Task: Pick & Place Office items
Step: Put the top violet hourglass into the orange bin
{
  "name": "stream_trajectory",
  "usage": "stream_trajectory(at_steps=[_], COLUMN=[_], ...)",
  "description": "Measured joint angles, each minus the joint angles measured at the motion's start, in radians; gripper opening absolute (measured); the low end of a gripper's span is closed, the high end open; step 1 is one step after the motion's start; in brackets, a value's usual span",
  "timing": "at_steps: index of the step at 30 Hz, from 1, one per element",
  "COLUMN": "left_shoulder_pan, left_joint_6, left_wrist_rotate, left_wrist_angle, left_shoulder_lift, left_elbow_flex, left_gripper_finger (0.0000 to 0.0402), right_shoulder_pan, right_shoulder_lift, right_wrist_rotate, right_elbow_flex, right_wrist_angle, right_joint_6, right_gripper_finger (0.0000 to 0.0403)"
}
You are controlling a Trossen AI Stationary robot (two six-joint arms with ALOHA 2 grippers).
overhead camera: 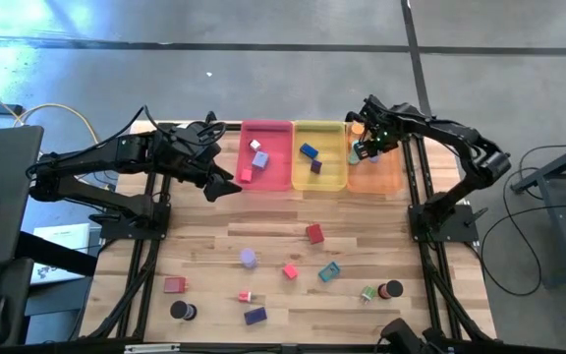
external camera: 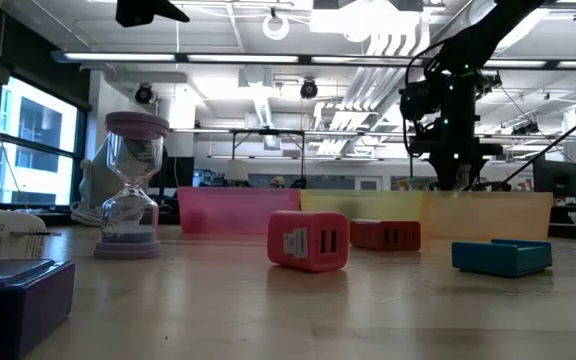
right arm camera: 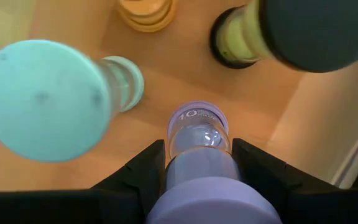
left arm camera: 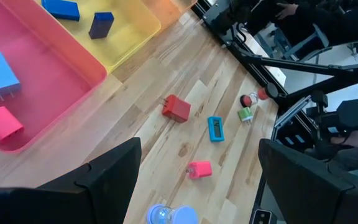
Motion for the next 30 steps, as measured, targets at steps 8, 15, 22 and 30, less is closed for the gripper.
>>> stream_trajectory(at_steps=[8,15,22,30], left_shoulder_pan=[0.0,0.0,0.0,0.0], left_joint_6=[0.0,0.0,0.0,0.0], left_wrist_rotate=[0.0,0.0,0.0,0.0], left_wrist_angle=[0.0,0.0,0.0,0.0], left_shoulder_lift=[0.0,0.0,0.0,0.0], left_elbow_flex=[0.0,0.0,0.0,0.0], left_gripper_finger=[0.0317,0.0317,0.0317,0.0317], right_shoulder_pan=[-0.016,-0.016,-0.015,-0.015], right_shoulder_lift=[0.0,0.032,0.082,0.082], right_wrist_rotate=[0.011,0.006,-0.003,0.011], right_elbow_flex=[0.0,0.0,0.0,0.0], right_wrist_angle=[0.0,0.004,0.014,0.012], right_joint_6=[-0.02,-0.026,-0.026,0.009], right_gripper_finger=[0.0167,0.0167,0.0167,0.0226])
